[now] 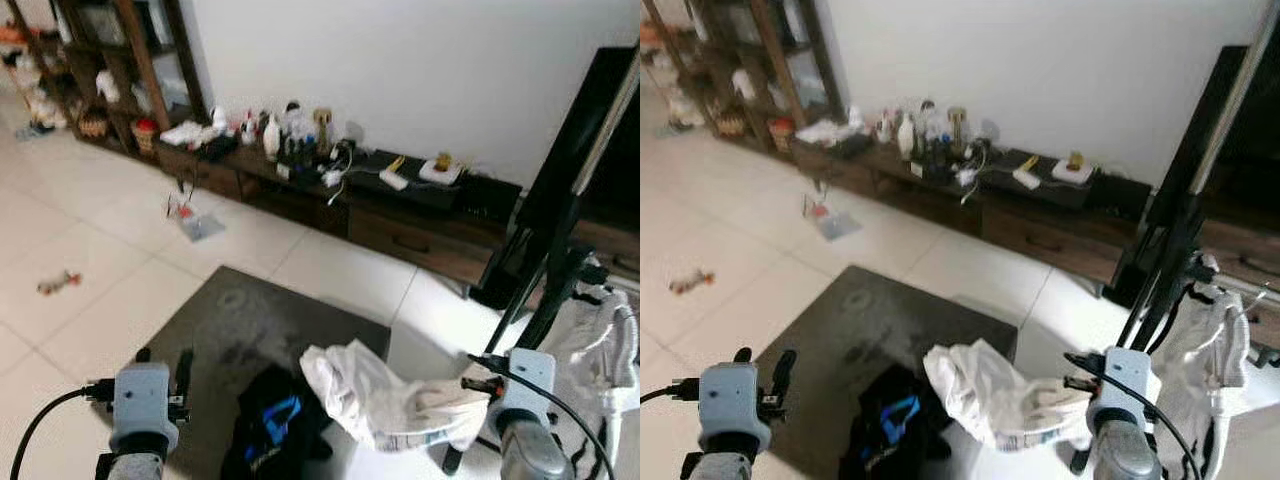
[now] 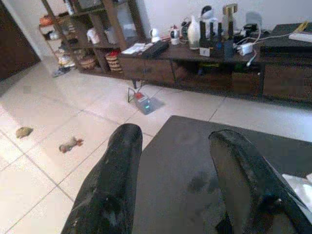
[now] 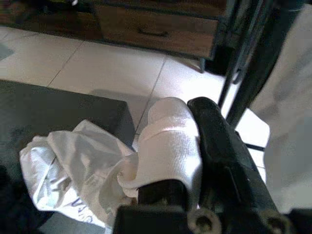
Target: Hang hanger
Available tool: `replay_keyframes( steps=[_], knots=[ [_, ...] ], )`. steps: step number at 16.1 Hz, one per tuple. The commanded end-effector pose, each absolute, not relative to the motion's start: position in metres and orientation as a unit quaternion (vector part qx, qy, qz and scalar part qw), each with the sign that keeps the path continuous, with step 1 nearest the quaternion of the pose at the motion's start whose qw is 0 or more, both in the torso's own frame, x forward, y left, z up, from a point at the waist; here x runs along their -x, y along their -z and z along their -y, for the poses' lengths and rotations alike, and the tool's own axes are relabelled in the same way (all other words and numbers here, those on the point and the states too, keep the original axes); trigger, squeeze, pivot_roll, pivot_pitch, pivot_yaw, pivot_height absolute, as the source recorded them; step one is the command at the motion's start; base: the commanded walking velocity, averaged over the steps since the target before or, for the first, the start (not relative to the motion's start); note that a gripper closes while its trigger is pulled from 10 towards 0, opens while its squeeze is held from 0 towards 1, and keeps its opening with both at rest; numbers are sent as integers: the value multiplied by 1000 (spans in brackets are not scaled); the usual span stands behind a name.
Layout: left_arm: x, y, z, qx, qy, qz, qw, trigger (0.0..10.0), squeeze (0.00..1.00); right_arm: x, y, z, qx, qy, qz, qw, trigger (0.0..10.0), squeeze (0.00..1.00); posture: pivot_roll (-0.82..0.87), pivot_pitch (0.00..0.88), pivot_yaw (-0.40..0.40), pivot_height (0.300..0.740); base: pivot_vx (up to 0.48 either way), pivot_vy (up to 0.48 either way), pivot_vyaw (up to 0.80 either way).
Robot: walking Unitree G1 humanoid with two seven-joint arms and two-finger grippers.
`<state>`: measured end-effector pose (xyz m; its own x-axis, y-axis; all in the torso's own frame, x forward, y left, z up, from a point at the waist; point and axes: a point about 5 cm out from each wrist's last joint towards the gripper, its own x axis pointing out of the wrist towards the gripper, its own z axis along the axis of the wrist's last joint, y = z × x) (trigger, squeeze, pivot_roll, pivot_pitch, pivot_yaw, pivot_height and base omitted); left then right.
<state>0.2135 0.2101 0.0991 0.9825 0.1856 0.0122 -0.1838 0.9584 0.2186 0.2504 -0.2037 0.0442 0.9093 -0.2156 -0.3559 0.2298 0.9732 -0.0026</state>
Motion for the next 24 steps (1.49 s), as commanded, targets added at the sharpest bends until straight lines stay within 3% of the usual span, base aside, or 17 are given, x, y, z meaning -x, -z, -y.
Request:
replay_keyframes(
  steps=[1, 16, 20, 24],
  knots=[
    [-212, -99, -210, -114, -88, -2, 990, 10000, 0, -252, -49, 204, -19, 113, -169, 979, 10000, 0, -16, 54, -2, 740, -292, 0, 0],
    [-212, -98, -210, -113, -89, 1, 990, 10000, 0, -250, -44, 202, -20, 111, -175, 978, 10000, 0, -17, 57, -3, 740, -300, 0, 0],
    [-213, -96, -210, -113, -90, -2, 990, 10000, 0, -249, -42, 202, -18, 108, -181, 977, 10000, 0, -18, 57, -5, 740, 0, 0, 0],
    [-212, -96, -210, -111, -88, -2, 990, 10000, 0, -249, -41, 202, -18, 107, -184, 977, 10000, 0, -18, 57, -6, 740, 0, 0, -800]
  ],
)
